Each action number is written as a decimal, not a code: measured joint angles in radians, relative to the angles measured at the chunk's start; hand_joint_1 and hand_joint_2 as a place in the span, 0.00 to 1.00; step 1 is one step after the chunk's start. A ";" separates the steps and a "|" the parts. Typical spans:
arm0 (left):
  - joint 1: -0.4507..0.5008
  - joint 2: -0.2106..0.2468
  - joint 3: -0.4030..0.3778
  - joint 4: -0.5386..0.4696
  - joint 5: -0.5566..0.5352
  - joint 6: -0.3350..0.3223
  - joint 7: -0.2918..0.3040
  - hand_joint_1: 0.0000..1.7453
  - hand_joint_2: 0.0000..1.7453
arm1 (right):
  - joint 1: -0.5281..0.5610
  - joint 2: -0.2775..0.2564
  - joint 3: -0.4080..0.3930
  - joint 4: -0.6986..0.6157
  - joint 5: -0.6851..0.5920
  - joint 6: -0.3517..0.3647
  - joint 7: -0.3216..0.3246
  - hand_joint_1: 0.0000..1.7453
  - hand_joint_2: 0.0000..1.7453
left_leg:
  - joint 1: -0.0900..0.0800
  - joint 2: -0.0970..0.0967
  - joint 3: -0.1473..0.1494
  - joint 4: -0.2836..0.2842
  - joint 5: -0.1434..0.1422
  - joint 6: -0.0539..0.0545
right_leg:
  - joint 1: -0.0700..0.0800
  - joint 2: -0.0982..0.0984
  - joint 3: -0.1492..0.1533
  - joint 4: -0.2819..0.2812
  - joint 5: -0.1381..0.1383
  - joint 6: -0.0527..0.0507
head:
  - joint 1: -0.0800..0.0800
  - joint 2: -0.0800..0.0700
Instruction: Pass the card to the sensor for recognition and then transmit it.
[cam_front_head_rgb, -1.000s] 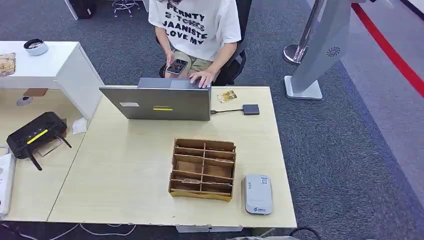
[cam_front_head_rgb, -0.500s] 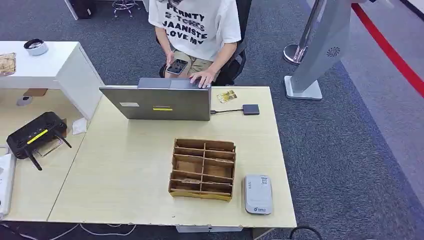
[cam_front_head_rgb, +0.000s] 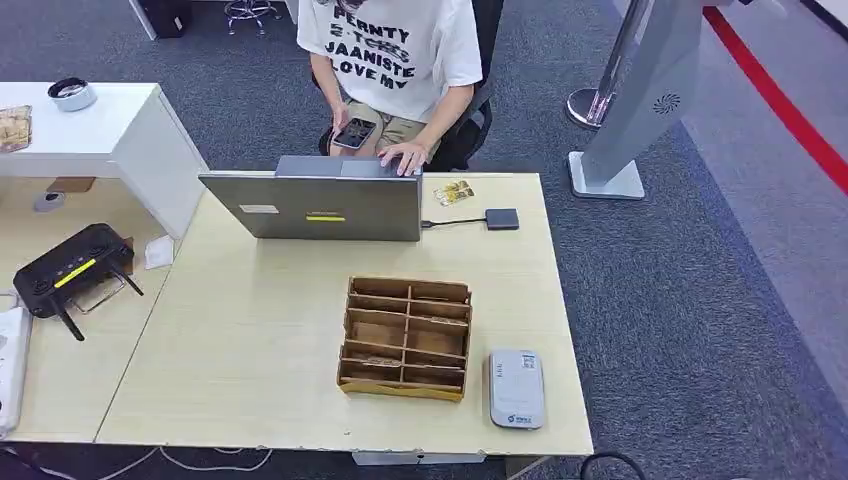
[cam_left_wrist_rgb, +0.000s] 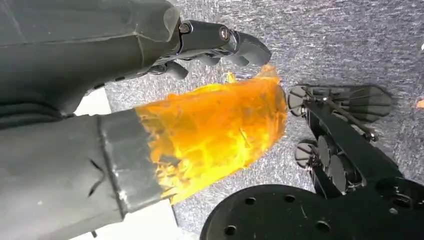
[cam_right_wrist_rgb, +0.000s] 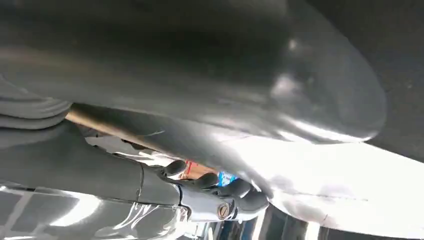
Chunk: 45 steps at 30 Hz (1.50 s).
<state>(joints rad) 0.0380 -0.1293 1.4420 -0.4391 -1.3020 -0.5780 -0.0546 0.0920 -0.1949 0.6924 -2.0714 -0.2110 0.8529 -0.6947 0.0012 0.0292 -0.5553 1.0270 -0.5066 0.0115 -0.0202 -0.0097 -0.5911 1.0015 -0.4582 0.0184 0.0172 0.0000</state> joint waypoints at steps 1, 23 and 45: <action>0.000 -0.003 0.007 -0.003 -0.002 -0.001 0.000 0.00 0.00 | 0.003 0.000 0.000 0.003 -0.020 -0.021 0.002 0.00 0.00 | 0.000 0.000 0.000 0.000 0.000 0.000 | 0.000 0.000 0.000 0.000 0.000 0.000 | 0.000 0.000; -0.128 0.012 -0.129 0.167 -0.253 0.520 0.212 0.00 0.00 | -0.303 0.054 0.002 0.094 -0.556 -0.253 0.412 0.00 0.00 | 0.000 0.001 0.000 0.000 0.004 0.001 | 0.000 0.001 0.000 0.000 0.004 -0.001 | 0.000 0.000; -0.129 0.026 -0.198 0.193 -0.253 0.524 0.226 0.00 0.00 | -0.366 0.196 -0.169 0.422 -0.922 -0.610 0.651 0.00 0.00 | 0.000 0.001 -0.001 0.000 0.003 0.001 | 0.000 0.001 -0.001 0.000 0.003 -0.001 | 0.000 0.000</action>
<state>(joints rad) -0.0915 -0.1038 1.2436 -0.2461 -1.5549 -0.0538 0.1717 -0.2736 0.0015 0.5230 -1.6494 -1.1326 0.2429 -0.0435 0.0013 0.0298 -0.5559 1.0271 -0.5031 0.0122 -0.0201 -0.0092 -0.5919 1.0018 -0.4550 0.0178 0.0168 0.0000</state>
